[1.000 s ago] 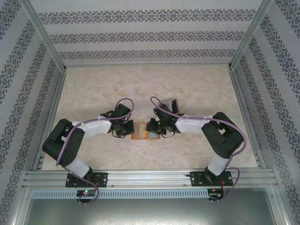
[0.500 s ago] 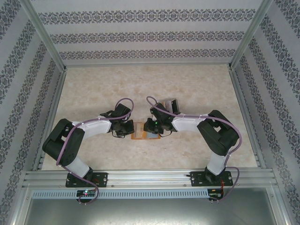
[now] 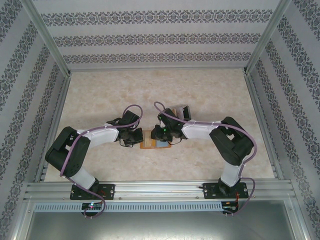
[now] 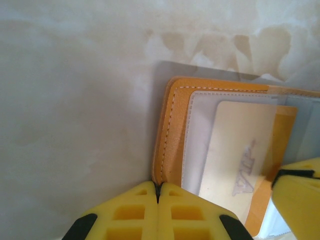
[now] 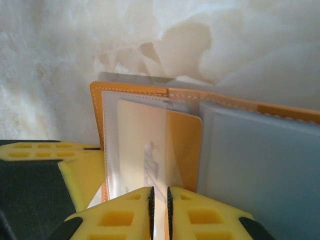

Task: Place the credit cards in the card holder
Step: Insert the credit card into the card slot.

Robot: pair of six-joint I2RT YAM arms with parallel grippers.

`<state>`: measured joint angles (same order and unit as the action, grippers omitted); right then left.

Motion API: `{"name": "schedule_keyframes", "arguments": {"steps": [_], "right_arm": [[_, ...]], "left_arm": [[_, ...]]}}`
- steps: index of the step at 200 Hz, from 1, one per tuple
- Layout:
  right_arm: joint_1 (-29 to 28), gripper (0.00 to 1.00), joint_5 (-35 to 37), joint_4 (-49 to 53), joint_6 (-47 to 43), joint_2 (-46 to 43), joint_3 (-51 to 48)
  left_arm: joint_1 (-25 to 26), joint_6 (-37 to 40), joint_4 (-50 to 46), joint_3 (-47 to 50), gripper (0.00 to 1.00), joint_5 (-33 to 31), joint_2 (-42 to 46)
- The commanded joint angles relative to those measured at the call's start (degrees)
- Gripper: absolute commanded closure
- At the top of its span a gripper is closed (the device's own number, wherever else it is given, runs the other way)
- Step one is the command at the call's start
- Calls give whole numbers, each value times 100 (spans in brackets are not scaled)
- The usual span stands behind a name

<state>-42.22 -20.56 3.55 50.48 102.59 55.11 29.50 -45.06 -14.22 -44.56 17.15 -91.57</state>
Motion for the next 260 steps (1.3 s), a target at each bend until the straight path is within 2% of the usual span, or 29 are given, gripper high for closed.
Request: {"name": "schedule_keyframes", "arguments": {"steps": [1,100,126,177,200,233,260], "right_arm": [[23,83,473,596,-294,-413,16],[-95,91,78,504,-231,324,362],[-139,91,-177,143,-150,423,398],[-153,91,-292,115,-96,546,529],[-130,89,-100,307,-150,269,415],[-146,85,1122,1629,-665,-183,531],[-12,86,1342,2122,-829,-24,477]], "left_arm": [[-22,58,-151,109,100,-36,-142],[-23,77,-143,81,100,6,-165],[-23,65,-99,99,100,50,-177],[-23,51,-148,106,100,-11,-130],[-23,39,-226,114,100,-106,-31],[-23,20,-293,123,100,-251,99],[-23,43,-312,83,100,-257,47]]}}
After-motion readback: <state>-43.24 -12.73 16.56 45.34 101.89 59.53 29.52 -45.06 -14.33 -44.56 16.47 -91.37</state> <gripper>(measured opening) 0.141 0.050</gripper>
